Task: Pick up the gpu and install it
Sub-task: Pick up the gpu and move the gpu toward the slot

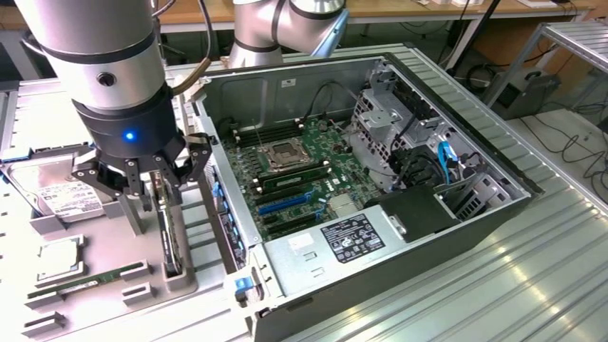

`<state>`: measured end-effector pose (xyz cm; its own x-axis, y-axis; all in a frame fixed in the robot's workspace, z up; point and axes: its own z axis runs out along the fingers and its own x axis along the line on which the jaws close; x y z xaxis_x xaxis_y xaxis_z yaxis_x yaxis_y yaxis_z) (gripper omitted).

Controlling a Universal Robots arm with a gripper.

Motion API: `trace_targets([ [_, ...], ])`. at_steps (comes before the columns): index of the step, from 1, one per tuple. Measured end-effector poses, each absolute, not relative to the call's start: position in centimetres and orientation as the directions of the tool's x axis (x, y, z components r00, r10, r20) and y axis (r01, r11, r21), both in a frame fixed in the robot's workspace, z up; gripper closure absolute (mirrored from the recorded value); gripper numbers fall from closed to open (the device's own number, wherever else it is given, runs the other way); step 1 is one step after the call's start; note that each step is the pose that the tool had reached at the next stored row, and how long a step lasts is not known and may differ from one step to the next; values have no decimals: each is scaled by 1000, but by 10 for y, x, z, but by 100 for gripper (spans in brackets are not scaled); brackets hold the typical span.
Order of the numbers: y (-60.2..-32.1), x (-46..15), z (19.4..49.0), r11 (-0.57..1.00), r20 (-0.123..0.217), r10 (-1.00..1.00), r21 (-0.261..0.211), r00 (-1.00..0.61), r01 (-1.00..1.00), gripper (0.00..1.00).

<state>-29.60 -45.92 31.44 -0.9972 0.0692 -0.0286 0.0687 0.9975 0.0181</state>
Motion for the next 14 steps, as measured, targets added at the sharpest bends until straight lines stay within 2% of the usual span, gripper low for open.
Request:
trace_targets([
  [14, -459, -296, 312, 997, -29, 69, 18, -997, 69, 58],
])
